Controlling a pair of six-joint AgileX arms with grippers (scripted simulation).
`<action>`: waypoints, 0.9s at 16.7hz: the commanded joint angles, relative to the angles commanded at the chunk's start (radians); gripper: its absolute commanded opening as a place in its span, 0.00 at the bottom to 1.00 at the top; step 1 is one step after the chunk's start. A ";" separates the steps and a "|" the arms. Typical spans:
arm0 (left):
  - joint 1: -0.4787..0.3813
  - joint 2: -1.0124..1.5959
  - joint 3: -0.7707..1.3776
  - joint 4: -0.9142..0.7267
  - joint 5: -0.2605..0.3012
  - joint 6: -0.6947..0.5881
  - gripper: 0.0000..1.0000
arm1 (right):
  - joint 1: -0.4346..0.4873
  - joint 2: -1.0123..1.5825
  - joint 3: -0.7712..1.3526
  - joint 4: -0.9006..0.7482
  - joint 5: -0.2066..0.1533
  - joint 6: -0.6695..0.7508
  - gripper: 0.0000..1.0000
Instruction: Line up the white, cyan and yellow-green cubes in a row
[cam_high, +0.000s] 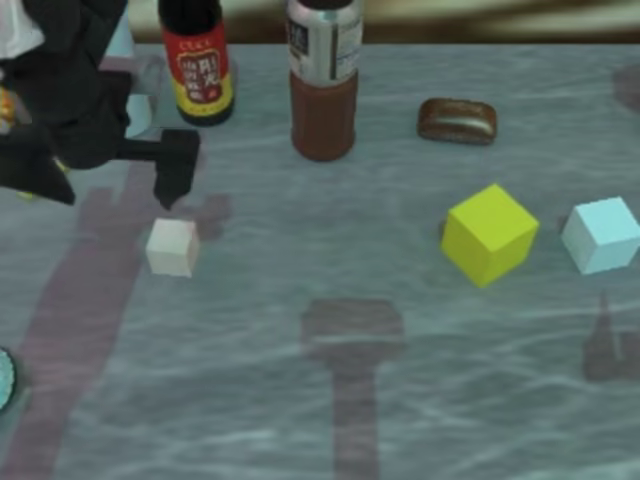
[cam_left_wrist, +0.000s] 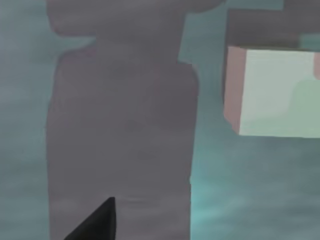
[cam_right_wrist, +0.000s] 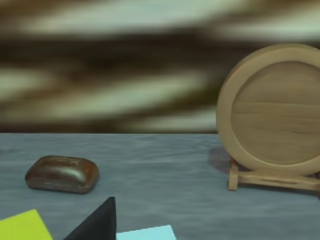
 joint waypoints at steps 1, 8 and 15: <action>-0.009 0.063 0.058 -0.034 0.000 -0.005 1.00 | 0.000 0.000 0.000 0.000 0.000 0.000 1.00; -0.038 0.274 0.262 -0.141 0.002 -0.021 1.00 | 0.000 0.000 0.000 0.000 0.000 0.000 1.00; -0.035 0.287 0.230 -0.099 0.003 -0.018 1.00 | 0.000 0.000 0.000 0.000 0.000 0.000 1.00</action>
